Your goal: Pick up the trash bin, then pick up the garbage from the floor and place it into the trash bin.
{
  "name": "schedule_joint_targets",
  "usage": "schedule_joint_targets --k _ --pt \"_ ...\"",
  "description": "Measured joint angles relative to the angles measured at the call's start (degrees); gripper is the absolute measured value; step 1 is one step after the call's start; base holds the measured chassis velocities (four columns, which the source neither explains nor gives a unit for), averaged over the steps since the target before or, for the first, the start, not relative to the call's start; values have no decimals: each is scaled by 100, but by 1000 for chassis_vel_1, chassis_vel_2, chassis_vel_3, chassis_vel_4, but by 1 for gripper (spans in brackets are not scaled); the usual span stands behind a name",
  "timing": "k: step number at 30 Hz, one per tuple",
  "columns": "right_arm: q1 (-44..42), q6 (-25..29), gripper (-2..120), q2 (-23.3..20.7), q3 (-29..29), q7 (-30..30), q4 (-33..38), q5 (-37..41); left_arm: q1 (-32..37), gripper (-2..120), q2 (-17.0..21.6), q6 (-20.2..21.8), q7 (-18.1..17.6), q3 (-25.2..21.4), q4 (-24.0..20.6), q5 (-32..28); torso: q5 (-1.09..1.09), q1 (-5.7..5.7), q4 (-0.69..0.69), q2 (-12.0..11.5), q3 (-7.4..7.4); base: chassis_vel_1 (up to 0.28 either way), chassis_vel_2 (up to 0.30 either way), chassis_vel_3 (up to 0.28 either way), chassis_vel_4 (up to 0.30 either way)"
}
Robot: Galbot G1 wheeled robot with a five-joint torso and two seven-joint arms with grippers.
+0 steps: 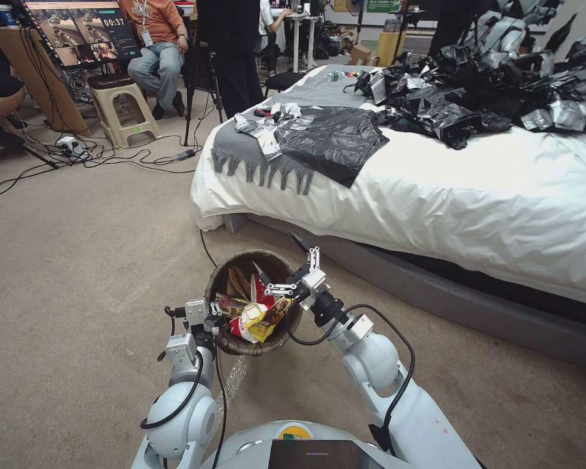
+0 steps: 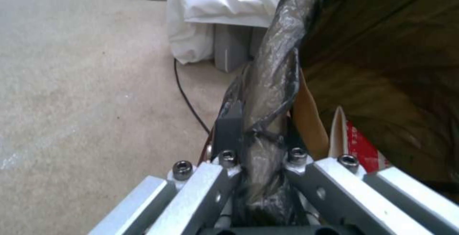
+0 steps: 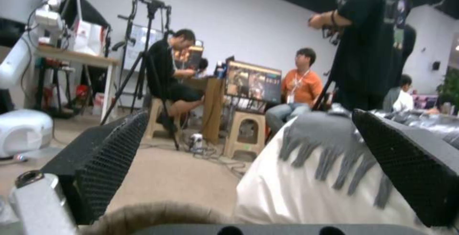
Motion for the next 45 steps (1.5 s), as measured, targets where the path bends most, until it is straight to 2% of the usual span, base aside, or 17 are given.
schedule_joint_targets --k 11,15,16,17,19,20,22,23,25,28,36,45 --pt "-255 3 100 23 262 42 774 93 19 2 16 93 -37 -4 -43 -89 0 0 0 0 0 0 0 0 0" --pt "-423 28 100 47 534 149 999 71 28 2 23 95 -38 -9 -59 -90 0 0 0 0 0 0 0 0 0" --pt "-516 -24 100 65 648 408 1072 -13 28 2 28 95 -38 -18 -61 -91 0 0 0 0 0 0 0 0 0" --pt "-516 -24 100 65 648 408 1072 -13 28 2 28 95 -38 -18 -61 -91 0 0 0 0 0 0 0 0 0" --pt "-705 -283 100 122 777 1174 1170 -147 21 2 40 90 -38 -42 -62 -93 0 0 0 0 0 0 0 0 0" --pt "-705 -283 100 122 777 1174 1170 -147 21 2 40 90 -38 -42 -62 -93 0 0 0 0 0 0 0 0 0" --pt "-910 -488 100 196 849 1785 1207 -218 16 2 46 85 -38 -51 -62 -93 0 0 1 0 0 0 0 0 0" --pt "-910 -488 100 196 849 1785 1207 -218 16 2 46 85 -38 -51 -62 -93 0 0 1 0 0 0 0 0 0" --pt "-1213 -618 100 309 968 2238 1194 -332 2 2 51 73 -37 -60 -62 -93 0 0 -1 0 0 0 0 0 0" --pt "-1433 -606 100 381 1069 2419 1078 -395 -11 2 52 62 -36 -69 -61 -90 0 0 0 0 0 0 0 0 0" --pt "-1848 -199 100 567 1381 2471 635 -416 -14 2 62 2 -33 -102 -40 -81 0 0 0 0 0 0 0 0 0" --pt "-1946 222 100 664 1495 2147 195 -410 -15 2 59 -42 -29 -108 -11 -81 0 0 1 0 0 0 0 0 0"
